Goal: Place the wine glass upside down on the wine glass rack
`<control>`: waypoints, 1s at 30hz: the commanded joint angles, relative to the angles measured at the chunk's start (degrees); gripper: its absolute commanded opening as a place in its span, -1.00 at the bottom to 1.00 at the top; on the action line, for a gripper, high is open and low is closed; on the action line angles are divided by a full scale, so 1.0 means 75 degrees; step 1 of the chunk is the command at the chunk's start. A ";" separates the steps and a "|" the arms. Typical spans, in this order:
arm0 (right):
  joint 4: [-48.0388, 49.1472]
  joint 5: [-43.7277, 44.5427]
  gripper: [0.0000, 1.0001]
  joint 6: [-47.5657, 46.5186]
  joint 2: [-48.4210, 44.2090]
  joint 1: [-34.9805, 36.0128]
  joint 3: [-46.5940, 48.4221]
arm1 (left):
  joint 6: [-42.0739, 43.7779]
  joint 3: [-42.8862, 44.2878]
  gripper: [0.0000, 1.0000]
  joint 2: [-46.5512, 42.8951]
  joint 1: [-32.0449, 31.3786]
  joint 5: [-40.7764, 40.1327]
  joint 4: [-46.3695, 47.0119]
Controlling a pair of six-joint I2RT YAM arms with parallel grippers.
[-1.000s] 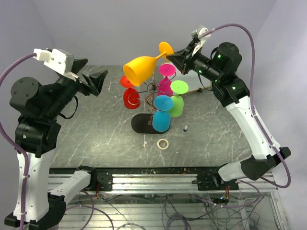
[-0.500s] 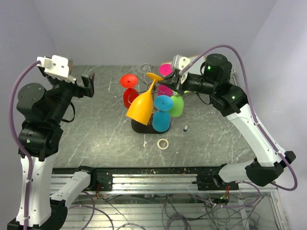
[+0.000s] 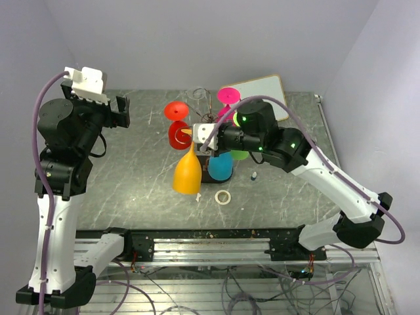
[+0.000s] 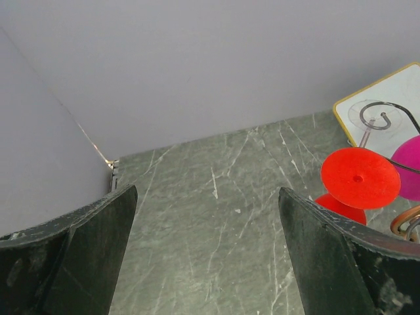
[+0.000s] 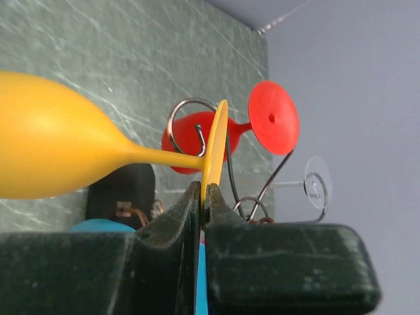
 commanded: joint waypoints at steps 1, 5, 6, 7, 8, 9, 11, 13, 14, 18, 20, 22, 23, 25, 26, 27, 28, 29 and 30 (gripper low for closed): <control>0.0012 0.1818 -1.00 -0.0797 0.0151 0.0382 0.0106 | -0.0003 -0.0033 0.99 -0.0081 0.0099 0.0193 0.0062; 0.0079 0.2324 -1.00 -0.1072 0.0214 0.0498 0.0041 | -0.0033 -0.0066 0.99 -0.0075 0.0122 0.0230 0.0044; 0.0116 0.2521 -1.00 -0.1134 0.0243 0.0543 0.0025 | -0.0002 -0.0100 0.99 -0.0086 0.0122 0.0242 0.0069; 0.0172 0.2685 -1.00 -0.1192 0.0253 0.0570 -0.0018 | 0.0017 -0.0145 0.99 -0.0092 0.0122 0.0243 0.0092; 0.0210 0.2805 -1.00 -0.1234 0.0275 0.0583 -0.0058 | 0.0004 -0.0167 0.99 -0.0084 0.0122 0.0240 0.0107; 0.0241 0.2906 -1.00 -0.1279 0.0286 0.0584 -0.0094 | -0.0026 -0.0169 0.99 -0.0072 0.0122 0.0225 0.0093; 0.0308 0.3097 -1.00 -0.1420 0.0317 0.0627 -0.0144 | -0.0060 -0.0158 0.99 -0.0081 0.0142 0.0277 0.0068; 0.0439 0.3440 -1.00 -0.1529 0.0372 0.0702 -0.0178 | -0.0025 -0.0217 0.99 -0.0132 0.0146 0.0328 0.0115; 0.0513 0.3634 -1.00 -0.1555 0.0390 0.0740 -0.0214 | -0.0005 -0.0255 0.99 -0.0147 0.0146 0.0315 0.0138; 0.0817 0.3936 -1.00 -0.1548 0.0518 0.0796 -0.0235 | -0.0072 -0.0278 0.99 -0.0173 0.0188 0.0367 0.0123; 0.0967 0.4215 -1.00 -0.1563 0.0614 0.0889 -0.0252 | -0.0041 -0.0349 0.99 -0.0236 0.0204 0.0430 0.0170; 0.1094 0.4370 -1.00 -0.1552 0.0711 0.0932 -0.0295 | -0.0065 -0.0390 0.98 -0.0238 0.0204 0.0419 0.0213; 0.1173 0.4482 -1.00 -0.1567 0.0738 0.0960 -0.0313 | -0.0088 -0.0383 0.99 -0.0234 0.0210 0.0417 0.0200; 0.1363 0.4721 -1.00 -0.1671 0.0805 0.1033 -0.0386 | -0.0080 -0.0387 0.99 -0.0247 0.0239 0.0480 0.0159; 0.1463 0.4848 -1.00 -0.1706 0.0849 0.1081 -0.0403 | -0.0055 -0.0408 0.99 -0.0271 0.0239 0.0508 0.0180; 0.1532 0.4928 -1.00 -0.1706 0.0878 0.1125 -0.0407 | -0.0024 -0.0440 0.99 -0.0286 0.0239 0.0507 0.0213; 0.1571 0.4955 -1.00 -0.1685 0.0928 0.1156 -0.0388 | -0.0021 -0.0450 0.99 -0.0288 0.0240 0.0489 0.0220; 0.1592 0.4964 -1.00 -0.1656 0.0974 0.1167 -0.0373 | -0.0040 -0.0442 0.99 -0.0278 0.0240 0.0465 0.0211; 0.1653 0.4981 -1.00 -0.1646 0.1003 0.1192 -0.0350 | -0.0057 -0.0421 0.99 -0.0267 0.0240 0.0468 0.0183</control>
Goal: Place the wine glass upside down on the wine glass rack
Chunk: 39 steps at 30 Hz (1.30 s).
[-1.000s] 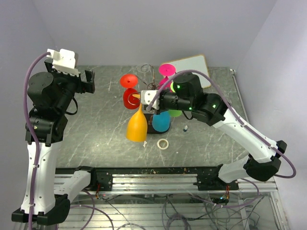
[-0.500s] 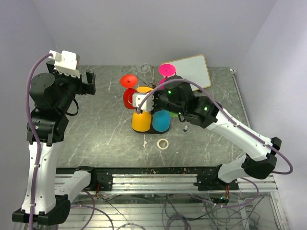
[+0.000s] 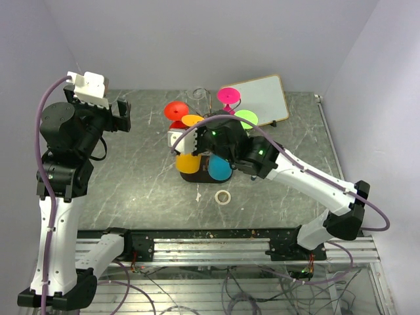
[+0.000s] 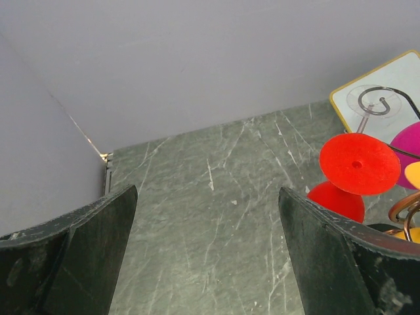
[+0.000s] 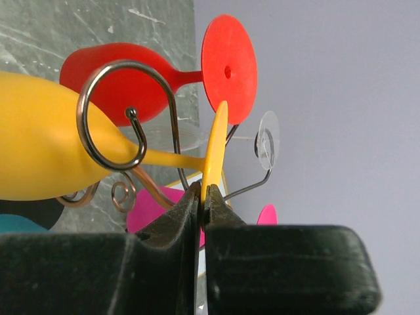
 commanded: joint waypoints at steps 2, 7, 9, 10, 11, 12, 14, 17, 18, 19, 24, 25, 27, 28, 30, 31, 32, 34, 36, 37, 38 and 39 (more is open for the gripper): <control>0.0710 0.0538 -1.00 -0.0034 0.0174 0.0213 0.0024 | -0.0005 -0.0072 0.99 -0.0134 0.0076 0.0245 0.0185; 0.0621 0.0397 -1.00 0.0085 0.0288 0.0362 0.0144 | 0.0042 -0.0111 0.99 -0.0126 0.0076 0.0240 0.0159; 0.0617 0.0416 -1.00 0.0051 0.0316 0.0430 0.0137 | 0.0111 -0.0073 0.99 -0.0134 0.0076 0.0289 0.0101; 0.0579 0.0392 -1.00 0.0082 0.0328 0.0450 0.0155 | 0.0151 -0.0097 0.99 -0.0159 0.0076 0.0285 0.0139; 0.0533 0.0342 -1.00 0.0131 0.0340 0.0467 0.0165 | 0.0177 -0.0087 0.99 -0.0162 0.0076 0.0247 0.0161; 0.0489 0.0241 -1.00 0.0166 0.0349 0.0467 0.0183 | 0.0181 -0.0052 0.99 -0.0158 0.0076 0.0193 0.0136; 0.0479 0.0201 -1.00 0.0150 0.0341 0.0498 0.0195 | 0.0205 0.0073 0.98 -0.0150 0.0076 0.0163 0.0037; 0.0441 0.0212 -1.00 0.0200 0.0370 0.0561 0.0286 | 0.0303 0.0048 0.99 -0.0209 0.0073 0.0170 0.0107; 0.0373 0.0130 -1.00 0.0254 0.0366 0.0574 0.0330 | 0.0304 0.0041 0.98 -0.0215 0.0076 0.0133 0.0136; 0.0320 0.0062 -1.00 0.0283 0.0361 0.0584 0.0367 | 0.0294 0.0067 0.99 -0.0192 0.0076 0.0070 0.0109; 0.0169 -0.0113 -1.00 0.0389 0.0307 0.0640 0.0476 | 0.0293 -0.0022 0.99 -0.0201 0.0076 0.0104 0.0119; 0.0130 -0.0193 -1.00 0.0414 0.0281 0.0641 0.0480 | 0.0263 -0.0038 0.99 -0.0180 0.0076 0.0085 0.0123; 0.0092 -0.0278 -1.00 0.0367 0.0234 0.0642 0.0464 | 0.0230 0.0019 0.98 -0.0134 0.0076 0.0097 0.0038; 0.0078 -0.0287 -1.00 0.0357 0.0215 0.0650 0.0461 | 0.0235 0.0023 0.98 -0.0132 0.0076 0.0138 0.0037; 0.0039 -0.0352 -1.00 0.0403 0.0190 0.0664 0.0454 | 0.0243 -0.0053 0.99 -0.0139 0.0076 0.0126 0.0147; -0.0004 -0.0413 -1.00 0.0422 0.0161 0.0669 0.0440 | 0.0226 -0.0066 0.99 -0.0137 0.0076 0.0101 0.0156; -0.0038 -0.0468 -1.00 0.0409 0.0133 0.0664 0.0421 | 0.0193 -0.0042 0.99 -0.0108 0.0076 0.0090 0.0132; -0.0077 -0.0509 -1.00 0.0341 0.0090 0.0674 0.0403 | 0.0205 0.0025 0.99 -0.0091 0.0076 0.0142 0.0056; -0.0101 -0.0535 -1.00 0.0363 0.0051 0.0681 0.0406 | 0.0265 0.0011 0.99 -0.0084 0.0076 0.0113 0.0082; -0.0130 -0.0571 -1.00 0.0390 0.0024 0.0686 0.0394 | 0.0283 0.0007 0.99 -0.0060 0.0076 0.0080 0.0092; -0.0153 -0.0624 -1.00 0.0411 0.0003 0.0685 0.0382 | 0.0268 0.0023 0.98 -0.0037 0.0076 0.0048 0.0085; -0.0160 -0.0648 -1.00 0.0389 -0.0029 0.0686 0.0370 | 0.0246 0.0044 0.99 -0.0022 0.0076 0.0047 0.0047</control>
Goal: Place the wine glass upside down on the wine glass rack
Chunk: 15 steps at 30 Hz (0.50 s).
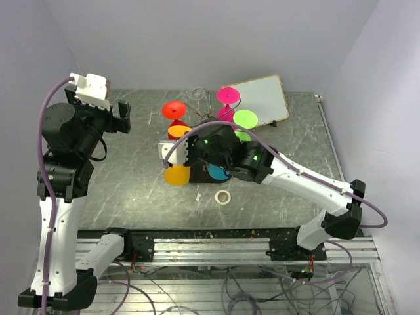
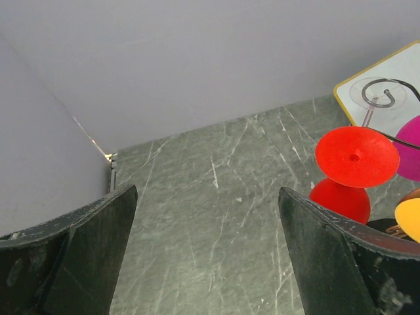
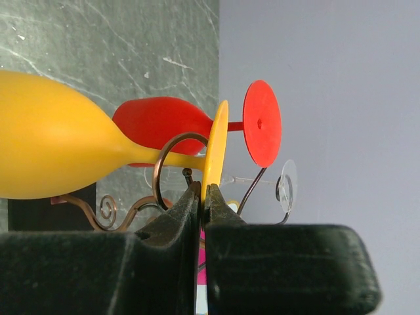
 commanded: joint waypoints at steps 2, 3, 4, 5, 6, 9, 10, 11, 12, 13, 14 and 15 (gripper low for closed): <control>-0.0138 -0.0236 -1.00 0.0045 -0.0333 0.0060 0.0091 | 0.0022 0.0147 0.99 0.0035 0.0050 0.0068 0.0041; -0.0150 -0.0241 -1.00 0.0052 -0.0357 0.0058 0.0090 | 0.0031 0.0133 0.99 0.0030 0.0050 0.0092 0.0071; -0.0167 -0.0270 -1.00 0.0074 -0.0379 0.0059 0.0080 | 0.0030 0.0120 0.99 0.0030 0.0050 0.0095 0.0091; -0.0193 -0.0324 -1.00 0.0076 -0.0411 0.0057 0.0059 | 0.0020 0.0124 0.99 0.0041 0.0050 0.0079 0.0086; -0.0209 -0.0353 -1.00 0.0060 -0.0435 0.0057 0.0045 | 0.0004 0.0154 0.99 0.0071 0.0050 0.0073 0.0059; -0.0254 -0.0364 -1.00 0.0012 -0.0466 0.0057 0.0046 | 0.0072 0.0163 0.99 0.0068 0.0050 0.0139 0.0022; -0.0271 -0.0363 -1.00 0.0020 -0.0478 0.0057 0.0034 | 0.0092 0.0125 0.99 0.0065 0.0052 0.0136 0.0058; -0.0278 -0.0363 -1.00 0.0021 -0.0499 0.0057 0.0001 | 0.0089 0.0110 0.99 0.0078 0.0058 0.0115 0.0069; -0.0289 -0.0358 -1.00 -0.0016 -0.0520 0.0057 -0.0019 | 0.0070 0.0115 0.98 0.0094 0.0058 0.0108 0.0055; -0.0283 -0.0328 -1.00 -0.0042 -0.0538 0.0057 -0.0038 | 0.0050 0.0134 0.98 0.0109 0.0056 0.0123 0.0029; -0.0272 -0.0284 -1.00 -0.0105 -0.0564 0.0057 -0.0065 | 0.0060 0.0140 0.99 0.0105 0.0061 0.0163 0.0005; -0.0253 -0.0239 -1.00 -0.0126 -0.0573 0.0057 -0.0082 | 0.0076 0.0135 0.99 0.0092 0.0062 0.0192 0.0009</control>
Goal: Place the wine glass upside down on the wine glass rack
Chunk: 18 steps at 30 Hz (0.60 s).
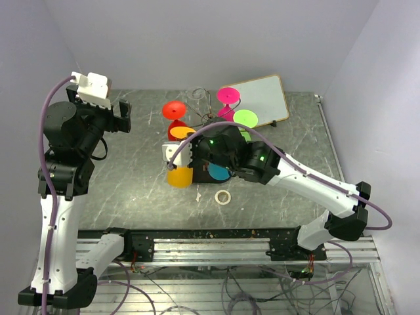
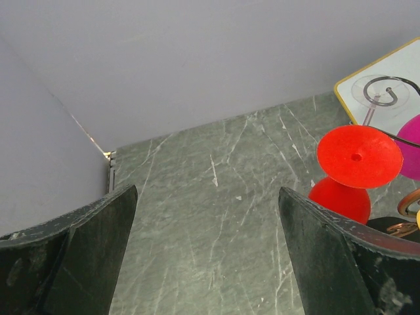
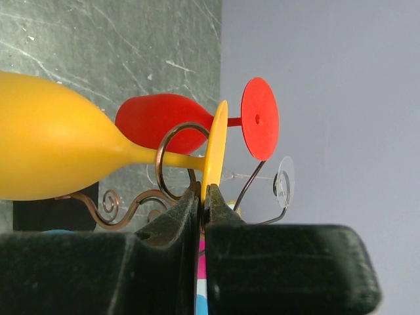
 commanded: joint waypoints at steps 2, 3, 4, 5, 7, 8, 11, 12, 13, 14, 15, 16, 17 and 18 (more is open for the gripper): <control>0.0035 0.0095 -1.00 -0.0121 -0.0354 0.0027 -0.0161 | 0.0119 0.0082 0.99 -0.0026 0.0062 0.0188 0.0049; 0.0032 0.0110 -1.00 -0.0160 -0.0386 0.0011 -0.0215 | 0.0121 0.0064 0.99 -0.0020 0.0062 0.0167 0.0056; 0.0055 0.0131 -1.00 -0.0210 -0.0418 -0.0002 -0.0285 | 0.0097 0.0060 0.99 -0.0016 0.0060 0.0163 0.0047; 0.0077 0.0208 -1.00 -0.0285 -0.0472 -0.0014 -0.0339 | 0.0096 0.0053 0.99 -0.0024 0.0062 0.0191 0.0044; 0.0112 0.0344 -1.00 -0.0397 -0.0500 -0.0008 -0.0423 | 0.0163 0.0017 0.99 -0.0042 0.0062 0.0281 0.0058; 0.0130 0.0367 -1.00 -0.0404 -0.0512 -0.0021 -0.0456 | 0.0189 -0.0022 0.99 -0.0048 0.0062 0.0284 0.0085; 0.0154 0.0357 -1.00 -0.0449 -0.0549 -0.0095 -0.0596 | 0.0138 -0.0047 0.99 0.0008 0.0062 0.0260 0.0093; 0.0191 0.0410 -1.00 -0.0511 -0.0547 -0.0098 -0.0640 | 0.0129 -0.0052 0.99 0.0021 0.0062 0.0311 0.0080; 0.0208 0.0471 -1.00 -0.0562 -0.0538 -0.0098 -0.0659 | 0.0144 -0.0072 0.99 0.0021 0.0056 0.0357 0.0102; 0.0218 0.0502 -1.00 -0.0562 -0.0528 -0.0098 -0.0680 | 0.0159 -0.0111 0.99 0.0011 0.0061 0.0382 0.0145; 0.0228 0.0510 -1.00 -0.0547 -0.0524 -0.0098 -0.0714 | 0.0167 -0.0141 0.99 0.0010 0.0062 0.0373 0.0192; 0.0247 0.0502 -0.99 -0.0535 -0.0538 -0.0107 -0.0746 | 0.0155 -0.0153 0.99 0.0020 0.0060 0.0355 0.0204; 0.0254 0.0489 -0.98 -0.0550 -0.0551 -0.0109 -0.0770 | 0.0132 -0.0146 0.99 0.0040 0.0062 0.0339 0.0193; 0.0254 0.0513 -0.97 -0.0584 -0.0541 -0.0110 -0.0786 | 0.0118 -0.0125 0.99 0.0043 0.0062 0.0347 0.0145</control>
